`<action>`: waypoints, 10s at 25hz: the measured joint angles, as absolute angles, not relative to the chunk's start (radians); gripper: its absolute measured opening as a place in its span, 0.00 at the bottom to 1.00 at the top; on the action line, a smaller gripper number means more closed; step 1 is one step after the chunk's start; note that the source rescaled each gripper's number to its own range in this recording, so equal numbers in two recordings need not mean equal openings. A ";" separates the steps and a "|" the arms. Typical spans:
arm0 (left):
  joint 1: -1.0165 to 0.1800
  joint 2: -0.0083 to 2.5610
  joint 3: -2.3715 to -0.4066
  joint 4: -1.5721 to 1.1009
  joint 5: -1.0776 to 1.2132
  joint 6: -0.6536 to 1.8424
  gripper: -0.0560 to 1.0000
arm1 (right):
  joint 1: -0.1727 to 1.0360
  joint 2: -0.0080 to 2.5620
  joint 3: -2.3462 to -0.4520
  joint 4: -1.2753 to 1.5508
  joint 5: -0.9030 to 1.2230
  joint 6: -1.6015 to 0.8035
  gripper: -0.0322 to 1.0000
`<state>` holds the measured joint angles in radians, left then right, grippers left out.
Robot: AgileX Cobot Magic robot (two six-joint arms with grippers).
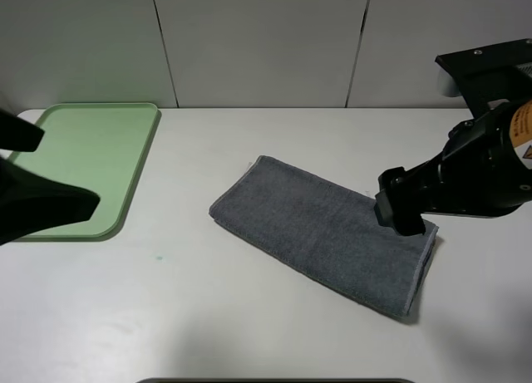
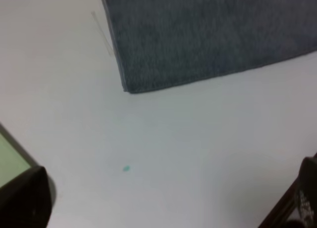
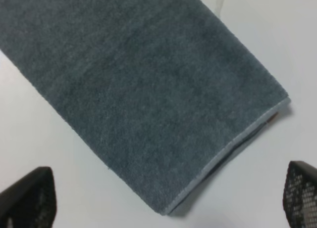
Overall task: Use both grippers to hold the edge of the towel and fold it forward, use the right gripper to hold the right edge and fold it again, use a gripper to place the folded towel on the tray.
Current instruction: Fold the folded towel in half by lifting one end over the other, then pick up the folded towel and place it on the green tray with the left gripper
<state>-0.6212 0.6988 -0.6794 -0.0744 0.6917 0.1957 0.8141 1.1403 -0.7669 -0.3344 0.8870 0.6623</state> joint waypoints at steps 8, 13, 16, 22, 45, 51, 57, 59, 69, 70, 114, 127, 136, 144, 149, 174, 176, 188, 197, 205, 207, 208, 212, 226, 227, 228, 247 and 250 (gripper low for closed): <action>-0.621 0.285 -0.557 -0.072 0.776 0.060 1.00 | 0.814 1.140 -0.767 -0.305 0.840 0.644 1.00; -0.621 0.107 -0.535 -0.016 0.933 -0.010 1.00 | 0.814 1.140 -0.767 -0.304 0.839 0.643 1.00; -0.621 0.050 -0.535 0.014 0.980 -0.059 1.00 | 0.814 1.140 -0.767 -0.304 0.838 0.643 1.00; -0.621 0.008 -0.495 0.051 1.055 -0.118 1.00 | 0.814 1.140 -0.767 -0.304 0.838 0.643 1.00; -0.416 -0.001 -0.495 0.096 1.056 -0.171 1.00 | 0.814 1.143 -0.767 -0.207 0.825 0.797 1.00; -0.197 -0.001 -0.495 0.097 1.056 -0.171 1.00 | 0.814 1.204 -0.767 -0.291 0.877 0.933 1.00; -0.031 -0.001 -0.495 0.098 1.056 -0.168 1.00 | 0.784 1.336 -0.767 -0.323 0.870 0.995 1.00; 0.003 -0.001 -0.495 0.098 1.056 -0.167 1.00 | 0.740 1.373 -0.767 -0.323 0.855 0.995 1.00; 0.015 -0.004 -0.495 0.098 1.056 -0.164 1.00 | 0.478 1.502 -0.767 -0.219 0.724 0.851 1.00; 0.015 -0.004 -0.495 0.098 1.056 -0.164 1.00 | 0.461 1.512 -0.767 -0.214 0.720 0.838 1.00; 0.015 -0.004 -0.495 0.098 1.056 -0.164 1.00 | 0.324 1.860 -0.750 0.000 0.500 0.542 0.89; 0.015 -0.004 -0.495 0.098 1.056 -0.164 1.00 | 0.326 1.886 -0.757 0.021 0.388 0.434 0.29; 0.015 -0.004 -0.495 0.098 1.056 -0.164 1.00 | 0.326 1.898 -0.815 -0.043 0.438 0.408 0.18; 0.015 -0.004 -0.495 0.098 1.056 -0.164 1.00 | 0.326 1.936 -1.010 -0.162 0.703 0.403 0.18; 0.015 -0.004 -0.495 0.098 1.056 -0.164 1.00 | 0.326 1.937 -1.136 -0.209 0.835 0.372 0.17; 0.015 -0.004 -0.495 0.098 1.056 -0.164 1.00 | 0.326 1.937 -1.625 -0.177 1.209 0.299 0.17; 0.015 -0.004 -0.495 0.098 1.056 -0.164 1.00 | 0.339 1.937 -1.632 -0.153 1.210 0.278 0.17; 0.015 -0.004 -0.495 0.098 1.056 -0.164 1.00 | 0.533 1.966 -1.634 -0.164 1.176 0.243 0.17; 0.015 -0.004 -0.495 0.098 1.056 -0.164 1.00 | 0.559 2.060 -1.634 -0.176 1.145 0.243 0.17; 0.015 -0.004 -0.495 0.098 1.056 -0.164 1.00 | 0.559 2.084 -1.644 -0.196 1.125 0.251 0.17; 0.015 -0.004 -0.495 0.098 1.056 -0.164 1.00 | 0.559 2.103 -1.666 -0.196 1.130 0.259 0.17; 0.015 -0.004 -0.495 0.098 1.056 -0.164 1.00 | 0.559 2.118 -1.688 -0.196 1.135 0.262 0.17; 0.015 -0.004 -0.495 0.098 1.056 -0.164 1.00 | 0.559 2.154 -1.759 -0.198 1.154 0.265 0.17; 0.015 -0.004 -0.495 0.098 1.056 -0.164 1.00 | 0.559 2.204 -1.784 -0.241 1.180 0.266 0.17; 0.015 -0.004 -0.495 0.098 1.056 -0.164 1.00 | 0.559 2.204 -1.784 -0.241 1.180 0.267 0.17; 0.015 -0.004 -0.495 0.098 1.056 -0.164 1.00 | 0.559 2.204 -1.784 -0.241 1.180 0.271 0.17; 0.015 -0.004 -0.495 0.098 1.056 -0.164 1.00 | 0.559 2.209 -2.036 -0.079 1.181 0.288 1.00; 0.015 -0.004 -0.495 0.098 1.056 -0.164 1.00 | 0.559 2.209 -2.052 -0.079 1.198 0.281 1.00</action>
<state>0.0150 -0.0039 -0.4954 0.0985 1.0560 -0.1635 0.5589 2.2089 -2.0520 -0.0786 1.1979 0.2806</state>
